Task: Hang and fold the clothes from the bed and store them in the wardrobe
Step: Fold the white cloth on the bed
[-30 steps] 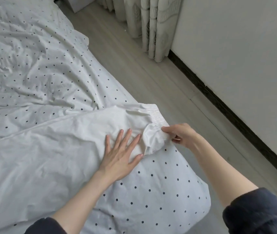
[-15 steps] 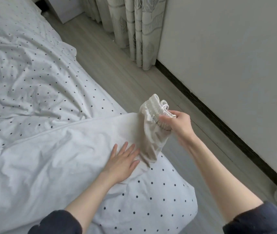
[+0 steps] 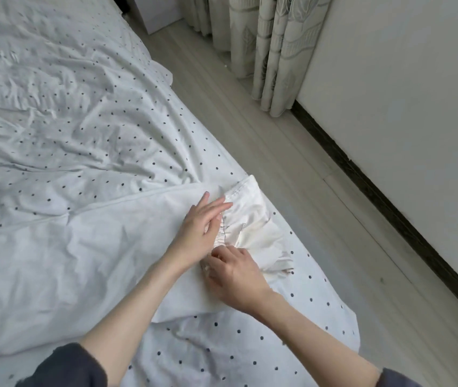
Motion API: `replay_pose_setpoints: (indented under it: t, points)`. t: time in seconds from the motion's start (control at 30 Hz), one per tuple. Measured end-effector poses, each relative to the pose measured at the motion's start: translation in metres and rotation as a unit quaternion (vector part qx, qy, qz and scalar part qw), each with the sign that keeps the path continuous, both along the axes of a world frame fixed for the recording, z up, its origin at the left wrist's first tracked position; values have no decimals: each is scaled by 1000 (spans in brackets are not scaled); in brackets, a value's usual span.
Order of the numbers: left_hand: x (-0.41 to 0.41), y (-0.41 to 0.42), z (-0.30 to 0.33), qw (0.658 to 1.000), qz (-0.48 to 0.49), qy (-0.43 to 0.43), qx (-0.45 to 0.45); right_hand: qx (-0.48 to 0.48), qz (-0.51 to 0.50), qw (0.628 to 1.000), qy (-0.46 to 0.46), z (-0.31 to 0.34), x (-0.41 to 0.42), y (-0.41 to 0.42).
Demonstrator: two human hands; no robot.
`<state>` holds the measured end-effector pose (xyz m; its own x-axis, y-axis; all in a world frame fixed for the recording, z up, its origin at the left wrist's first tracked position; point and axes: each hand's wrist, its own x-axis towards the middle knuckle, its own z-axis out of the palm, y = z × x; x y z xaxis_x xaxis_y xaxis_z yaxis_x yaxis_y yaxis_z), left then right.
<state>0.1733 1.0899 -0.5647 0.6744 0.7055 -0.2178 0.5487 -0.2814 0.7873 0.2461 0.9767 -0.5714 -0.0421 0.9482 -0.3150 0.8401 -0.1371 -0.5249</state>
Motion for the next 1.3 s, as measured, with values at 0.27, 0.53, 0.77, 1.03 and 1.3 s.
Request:
replay_pose_setpoints:
  t: [0.27, 0.53, 0.77, 1.03, 1.3]
  points:
    - [1, -3, -44, 927, -139, 329, 109, 62, -124, 987, 85, -2, 74, -26]
    - [13, -36, -47, 923, -116, 352, 100, -274, -497, 725, 391, -42, 119, 15]
    - [-2, -36, -46, 927, -120, 324, 148, -206, -481, 750, 404, -20, 119, 25]
    - [-51, -17, 9, 977, 93, 87, -172, -72, -288, 921, 251, 73, 51, 47]
    - [-149, 29, 58, 843, 336, -105, -405, -90, 31, 974, 204, 109, -93, 48]
